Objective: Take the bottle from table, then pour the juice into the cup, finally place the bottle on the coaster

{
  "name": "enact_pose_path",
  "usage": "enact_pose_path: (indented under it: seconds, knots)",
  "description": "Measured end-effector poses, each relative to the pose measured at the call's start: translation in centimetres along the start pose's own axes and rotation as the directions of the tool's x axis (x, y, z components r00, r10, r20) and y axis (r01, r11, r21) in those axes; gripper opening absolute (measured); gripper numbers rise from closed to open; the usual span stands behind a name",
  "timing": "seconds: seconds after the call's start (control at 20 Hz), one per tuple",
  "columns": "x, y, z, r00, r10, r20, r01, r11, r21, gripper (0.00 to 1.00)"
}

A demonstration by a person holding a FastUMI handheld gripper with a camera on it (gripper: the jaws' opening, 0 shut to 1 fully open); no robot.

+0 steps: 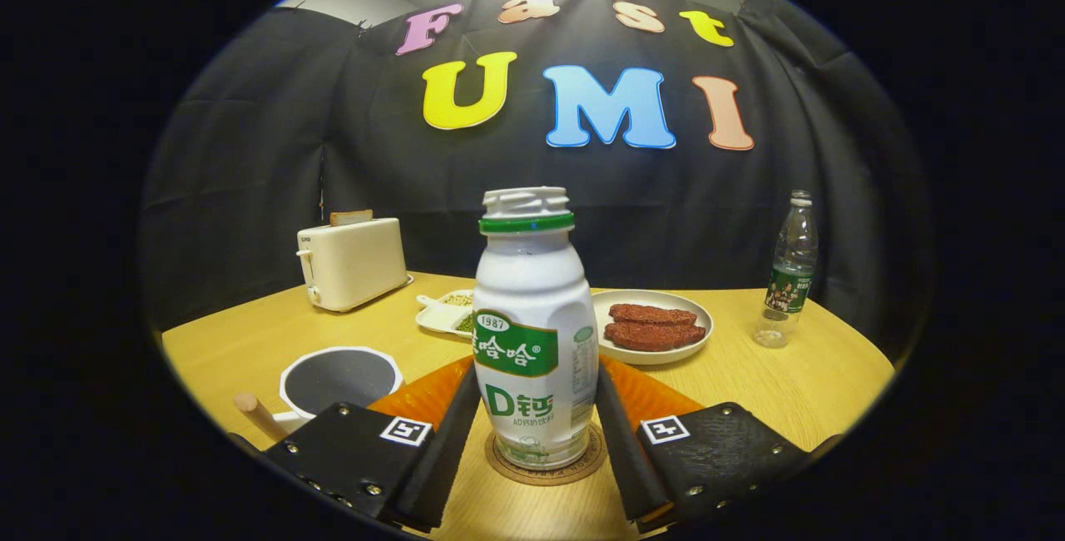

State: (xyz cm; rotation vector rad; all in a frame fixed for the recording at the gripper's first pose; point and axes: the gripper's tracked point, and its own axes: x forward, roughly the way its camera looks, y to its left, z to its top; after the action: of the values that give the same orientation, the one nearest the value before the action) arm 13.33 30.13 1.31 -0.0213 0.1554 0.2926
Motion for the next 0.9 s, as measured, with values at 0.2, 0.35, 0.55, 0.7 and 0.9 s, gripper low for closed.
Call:
enact_pose_path:
  seconds: [0.2, 0.35, 0.55, 0.7, 0.9]
  knots:
    - [-0.5, -0.2, 1.1, 0.999, -0.012, 0.039, 0.011, 1.0, 0.014, 0.99]
    - [-1.3, -0.3, 2.6, 0.996, -0.023, 0.085, 0.022, 1.0, 0.022, 0.98]
    - [-3.0, -0.2, 4.8, 0.989, -0.033, 0.142, 0.03, 0.999, 0.027, 0.98]
    - [-4.4, 0.2, 6.7, 0.981, -0.042, 0.191, 0.04, 0.999, 0.012, 0.98]
    - [-6.6, 0.7, 9.5, 0.964, -0.051, 0.26, 0.057, 0.998, -0.016, 0.98]
